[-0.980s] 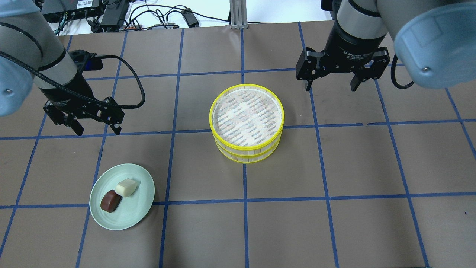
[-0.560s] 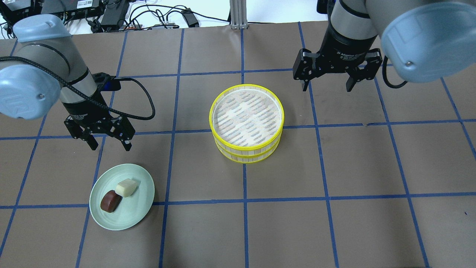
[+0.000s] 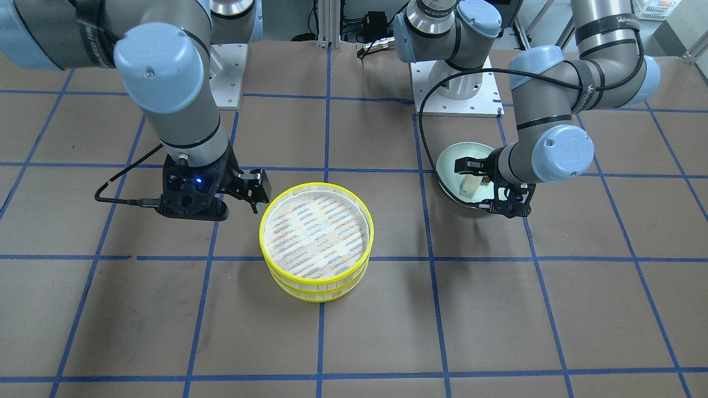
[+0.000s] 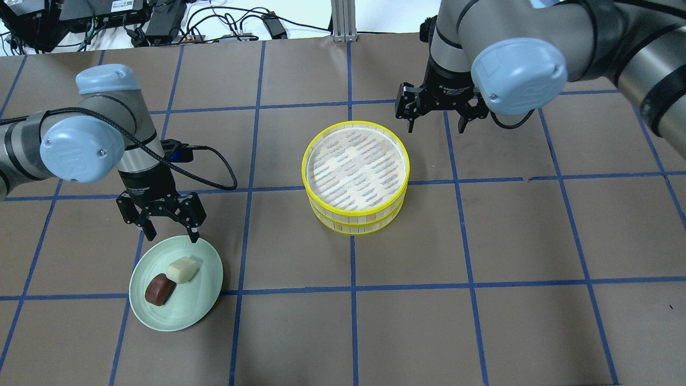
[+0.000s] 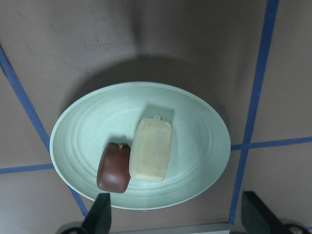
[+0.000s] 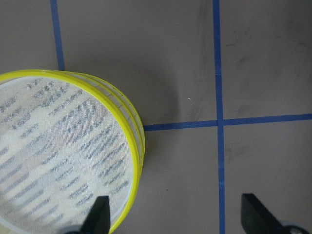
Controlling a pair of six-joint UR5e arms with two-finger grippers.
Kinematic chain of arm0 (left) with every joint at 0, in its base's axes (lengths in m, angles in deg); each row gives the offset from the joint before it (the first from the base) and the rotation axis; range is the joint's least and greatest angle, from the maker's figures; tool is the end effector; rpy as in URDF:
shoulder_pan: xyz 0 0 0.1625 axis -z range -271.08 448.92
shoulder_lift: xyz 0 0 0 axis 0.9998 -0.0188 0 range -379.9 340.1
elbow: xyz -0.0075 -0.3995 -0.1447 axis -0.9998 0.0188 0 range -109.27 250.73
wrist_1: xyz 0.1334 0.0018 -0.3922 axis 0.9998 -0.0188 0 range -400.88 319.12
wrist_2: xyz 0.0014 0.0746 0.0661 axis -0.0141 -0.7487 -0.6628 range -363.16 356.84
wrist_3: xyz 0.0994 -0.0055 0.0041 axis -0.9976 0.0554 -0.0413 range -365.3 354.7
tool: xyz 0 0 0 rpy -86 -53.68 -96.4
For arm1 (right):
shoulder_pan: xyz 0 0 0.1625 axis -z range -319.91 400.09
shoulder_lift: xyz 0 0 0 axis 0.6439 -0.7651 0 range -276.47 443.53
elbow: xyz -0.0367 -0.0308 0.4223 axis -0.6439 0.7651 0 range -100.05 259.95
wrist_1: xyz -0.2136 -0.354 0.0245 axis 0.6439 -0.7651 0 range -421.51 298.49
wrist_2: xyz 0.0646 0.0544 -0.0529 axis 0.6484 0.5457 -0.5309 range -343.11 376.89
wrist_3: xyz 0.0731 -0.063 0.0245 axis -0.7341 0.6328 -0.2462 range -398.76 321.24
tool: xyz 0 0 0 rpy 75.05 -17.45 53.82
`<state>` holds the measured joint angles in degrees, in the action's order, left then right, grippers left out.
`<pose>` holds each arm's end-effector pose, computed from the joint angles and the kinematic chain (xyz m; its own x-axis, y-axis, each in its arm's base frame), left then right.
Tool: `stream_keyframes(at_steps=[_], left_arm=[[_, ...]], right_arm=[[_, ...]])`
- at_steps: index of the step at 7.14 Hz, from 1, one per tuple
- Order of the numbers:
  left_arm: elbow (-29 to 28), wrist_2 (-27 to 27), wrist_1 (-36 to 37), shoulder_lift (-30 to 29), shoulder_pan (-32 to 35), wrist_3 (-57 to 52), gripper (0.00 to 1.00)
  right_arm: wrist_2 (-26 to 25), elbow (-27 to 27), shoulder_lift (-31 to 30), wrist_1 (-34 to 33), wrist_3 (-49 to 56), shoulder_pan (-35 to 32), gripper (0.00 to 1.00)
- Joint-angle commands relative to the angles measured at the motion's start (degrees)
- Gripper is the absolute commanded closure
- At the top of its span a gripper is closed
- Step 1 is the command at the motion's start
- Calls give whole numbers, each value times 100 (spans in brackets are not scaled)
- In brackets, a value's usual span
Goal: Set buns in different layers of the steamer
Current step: 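Lower left gripper over the white bun while right gripper reaches the steamer's top tier rim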
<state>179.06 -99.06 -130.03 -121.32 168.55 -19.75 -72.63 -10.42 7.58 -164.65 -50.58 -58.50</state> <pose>-0.0375 -0.4786 0.2495 -0.9955 0.0887 0.0335 0.0937 0.8665 0.4904 0.2192 -0.5539 0.3754 -0.9984 0.0565 -0.0036 0.0564 0.9981 0.0236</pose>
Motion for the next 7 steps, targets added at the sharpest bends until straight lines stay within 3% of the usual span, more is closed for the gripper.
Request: stream_keyframes(at_steps=[1,2,4,6,7], left_arm=[[101,-217,370,-412,0,-6,6],[101,-306,442,-518,0,-6,6],[188,-290,442,-624,0,-15,6],[303,-290,442,-642,0,-58,8],[381,-316,442,-651,0,-146,8]], right_arm=[[13,-59,527,-136,-32,-117,13],[30,-68,651,-163,-40,-117,16],[39,-68,818,-207,-32,-117,33],[231,-77,907,-171,-32,-117,35],[241,-77,907,-163,-40,-117,49]])
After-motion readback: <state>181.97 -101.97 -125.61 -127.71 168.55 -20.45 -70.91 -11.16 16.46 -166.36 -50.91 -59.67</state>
